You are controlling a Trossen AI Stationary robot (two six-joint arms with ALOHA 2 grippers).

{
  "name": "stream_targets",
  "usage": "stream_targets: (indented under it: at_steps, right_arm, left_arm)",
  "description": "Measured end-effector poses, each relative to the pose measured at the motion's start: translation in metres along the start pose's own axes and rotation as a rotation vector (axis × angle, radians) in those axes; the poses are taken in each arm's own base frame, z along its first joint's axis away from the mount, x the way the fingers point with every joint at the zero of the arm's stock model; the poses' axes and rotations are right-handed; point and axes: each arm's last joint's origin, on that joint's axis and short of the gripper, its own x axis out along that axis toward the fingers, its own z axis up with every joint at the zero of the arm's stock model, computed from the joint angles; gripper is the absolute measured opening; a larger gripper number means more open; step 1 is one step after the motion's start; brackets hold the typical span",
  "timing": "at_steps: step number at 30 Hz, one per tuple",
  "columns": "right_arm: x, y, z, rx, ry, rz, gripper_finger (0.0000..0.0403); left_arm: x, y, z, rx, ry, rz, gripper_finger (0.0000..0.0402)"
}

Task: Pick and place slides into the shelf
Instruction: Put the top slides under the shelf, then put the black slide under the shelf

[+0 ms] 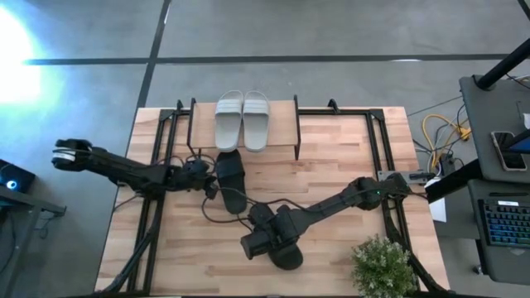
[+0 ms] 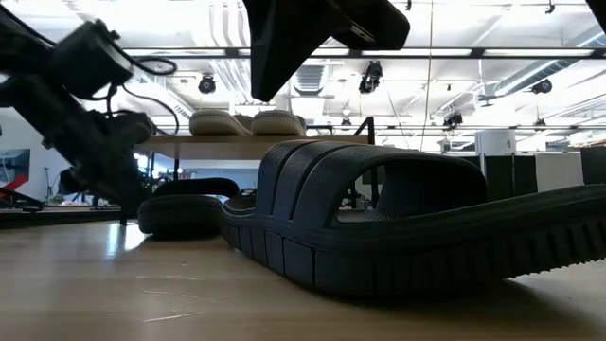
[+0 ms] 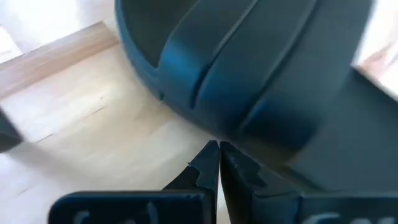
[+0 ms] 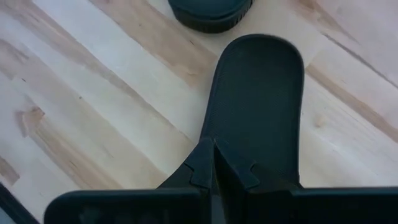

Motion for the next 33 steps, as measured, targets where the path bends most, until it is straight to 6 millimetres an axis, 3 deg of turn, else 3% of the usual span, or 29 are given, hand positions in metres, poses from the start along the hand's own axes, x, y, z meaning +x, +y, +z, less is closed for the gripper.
stream_targets:
  at_steps: [12, 19, 24, 33]
  right_arm:
    - [-0.012, -0.004, 0.004, 0.001, -0.038, -0.008, 0.0009]
    - [-0.017, -0.007, -0.003, -0.022, -0.021, -0.041, 0.0009]
    - [-0.021, -0.009, -0.015, -0.017, -0.002, -0.087, 0.0009]
    - [-0.024, -0.007, -0.025, 0.016, 0.097, -0.06, 0.0009]
  left_arm:
    - [0.021, -0.002, 0.01, 0.016, -0.062, 0.026, 0.0]
    - [0.022, 0.002, 0.012, 0.03, -0.033, 0.052, 0.0]
    - [0.002, 0.0, 0.017, 0.062, 0.024, 0.041, 0.0]
    - [-0.056, -0.02, 0.041, 0.1, -0.044, -0.142, 0.0]
